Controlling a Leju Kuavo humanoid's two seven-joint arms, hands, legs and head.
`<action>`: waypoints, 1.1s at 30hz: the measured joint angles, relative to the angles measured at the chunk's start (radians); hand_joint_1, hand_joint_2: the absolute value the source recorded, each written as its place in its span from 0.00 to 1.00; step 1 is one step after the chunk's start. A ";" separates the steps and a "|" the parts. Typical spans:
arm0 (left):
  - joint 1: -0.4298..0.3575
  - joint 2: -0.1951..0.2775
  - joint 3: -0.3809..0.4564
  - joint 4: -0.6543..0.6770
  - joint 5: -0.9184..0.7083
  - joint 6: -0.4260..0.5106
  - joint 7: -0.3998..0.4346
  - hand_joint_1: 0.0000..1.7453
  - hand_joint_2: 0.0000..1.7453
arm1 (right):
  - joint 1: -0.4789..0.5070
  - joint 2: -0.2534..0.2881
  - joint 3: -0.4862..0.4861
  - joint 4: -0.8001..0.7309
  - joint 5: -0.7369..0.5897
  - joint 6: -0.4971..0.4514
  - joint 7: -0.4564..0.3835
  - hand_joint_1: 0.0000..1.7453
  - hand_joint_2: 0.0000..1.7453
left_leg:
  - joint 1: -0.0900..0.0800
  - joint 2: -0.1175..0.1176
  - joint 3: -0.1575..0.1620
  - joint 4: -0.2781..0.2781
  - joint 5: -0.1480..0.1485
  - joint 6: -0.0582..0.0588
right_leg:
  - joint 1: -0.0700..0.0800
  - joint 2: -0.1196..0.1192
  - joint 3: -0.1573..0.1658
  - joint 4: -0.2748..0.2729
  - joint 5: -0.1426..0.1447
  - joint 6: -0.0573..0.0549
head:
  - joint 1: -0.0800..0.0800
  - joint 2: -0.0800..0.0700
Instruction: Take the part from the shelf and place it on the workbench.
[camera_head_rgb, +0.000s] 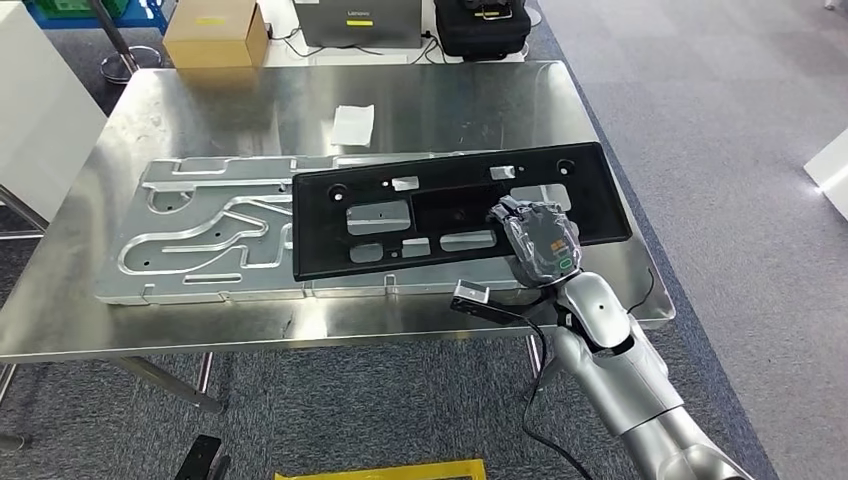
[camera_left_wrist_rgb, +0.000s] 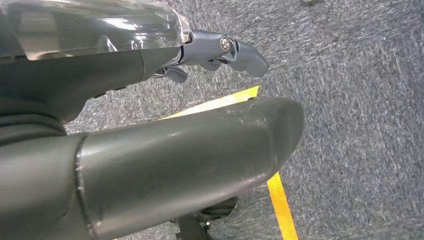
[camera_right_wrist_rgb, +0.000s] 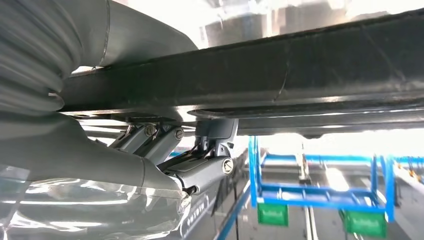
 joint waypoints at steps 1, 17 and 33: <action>0.001 0.000 0.000 0.000 0.000 0.000 0.000 0.00 0.00 | 0.002 0.000 -0.004 0.009 -0.003 0.000 -0.002 1.00 1.00 | 0.000 -0.001 0.008 0.001 -0.006 -0.001 | 0.000 0.000 -0.010 -0.011 0.025 -0.001 | 0.000 0.000; -0.010 -0.006 0.021 0.000 -0.022 0.074 0.014 0.00 0.75 | -0.037 0.020 -0.054 0.196 -0.048 0.022 -0.025 0.00 1.00 | 0.001 0.002 -0.105 0.232 -0.102 -0.062 | 0.010 0.001 0.108 -0.288 0.161 -0.058 | -0.007 0.000; -0.010 0.000 0.041 0.000 -0.015 0.049 0.008 0.00 0.00 | -0.086 0.019 -0.099 0.393 -0.074 0.009 -0.052 0.00 1.00 | 0.000 0.005 -0.014 -0.003 0.019 -0.010 | -0.008 0.000 0.013 -0.090 0.090 0.006 | -0.004 0.000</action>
